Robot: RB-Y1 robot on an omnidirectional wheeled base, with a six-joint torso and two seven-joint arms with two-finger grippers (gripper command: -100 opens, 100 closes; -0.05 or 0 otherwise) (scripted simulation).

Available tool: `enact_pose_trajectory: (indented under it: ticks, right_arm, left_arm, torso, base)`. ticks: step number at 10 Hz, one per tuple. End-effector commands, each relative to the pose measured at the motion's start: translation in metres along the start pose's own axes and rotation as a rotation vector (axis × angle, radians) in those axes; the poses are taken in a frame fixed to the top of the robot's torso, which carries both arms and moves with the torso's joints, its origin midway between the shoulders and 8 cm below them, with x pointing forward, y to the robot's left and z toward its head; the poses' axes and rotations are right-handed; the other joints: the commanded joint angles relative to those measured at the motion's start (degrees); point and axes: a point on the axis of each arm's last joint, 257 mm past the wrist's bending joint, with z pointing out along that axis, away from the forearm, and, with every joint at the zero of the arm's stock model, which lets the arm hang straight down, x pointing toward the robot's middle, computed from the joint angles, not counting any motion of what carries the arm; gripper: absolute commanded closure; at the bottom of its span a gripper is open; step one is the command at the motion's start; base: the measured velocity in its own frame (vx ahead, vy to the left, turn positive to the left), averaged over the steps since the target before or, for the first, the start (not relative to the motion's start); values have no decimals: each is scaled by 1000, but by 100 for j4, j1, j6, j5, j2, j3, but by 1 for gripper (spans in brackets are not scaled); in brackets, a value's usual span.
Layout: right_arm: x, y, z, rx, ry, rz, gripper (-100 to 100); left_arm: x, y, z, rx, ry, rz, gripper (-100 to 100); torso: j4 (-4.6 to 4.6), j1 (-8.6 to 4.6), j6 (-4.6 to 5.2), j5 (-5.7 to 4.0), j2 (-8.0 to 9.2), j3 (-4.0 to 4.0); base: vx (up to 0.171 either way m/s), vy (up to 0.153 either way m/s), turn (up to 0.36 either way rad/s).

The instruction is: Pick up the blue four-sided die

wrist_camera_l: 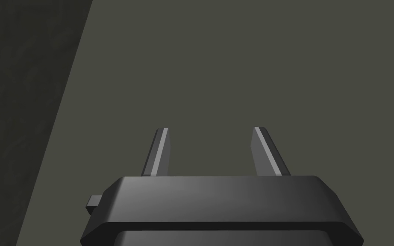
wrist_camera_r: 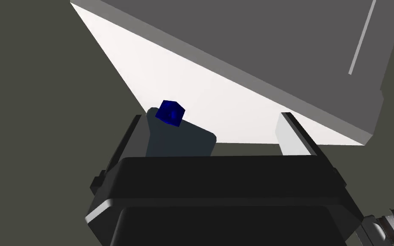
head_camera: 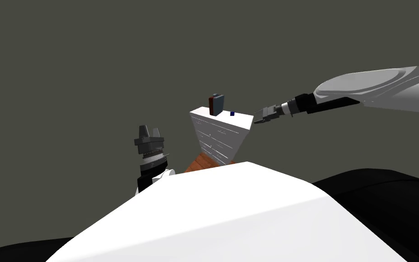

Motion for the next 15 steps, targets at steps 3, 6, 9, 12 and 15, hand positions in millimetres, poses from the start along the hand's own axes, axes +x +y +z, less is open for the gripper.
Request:
enact_pose_trajectory:
  ticks: [3,6,9,12,15]
  right_arm:
    - [3,-6,-8,-35,101,-59,-100]
    - [13,-11,-15,-75,209,-100,-100]
    - [23,-13,-22,-115,307,-132,-100]
    - [30,-14,-28,-155,397,-163,-100]
    - [40,-12,-34,-202,492,-187,-100]
  left_arm:
    - [0,0,0,0,0,0,0]
    - [0,0,0,0,0,0,0]
    - [0,0,0,0,0,0,0]
    - [0,0,0,0,0,0,0]
    - [0,0,0,0,0,0,0]
  torso:
    - [0,-3,0,-1,0,0]
    - [-1,-15,1,-4,0,0]
    - [-3,-11,0,-3,-9,-6]
    - [-1,-6,1,-2,-1,-2]
    - [-7,-8,0,-2,-22,-14]
  base:
    - [67,82,26]
    - [78,65,39]
    - [101,89,46]
    - [94,91,44]
    - [126,82,53]
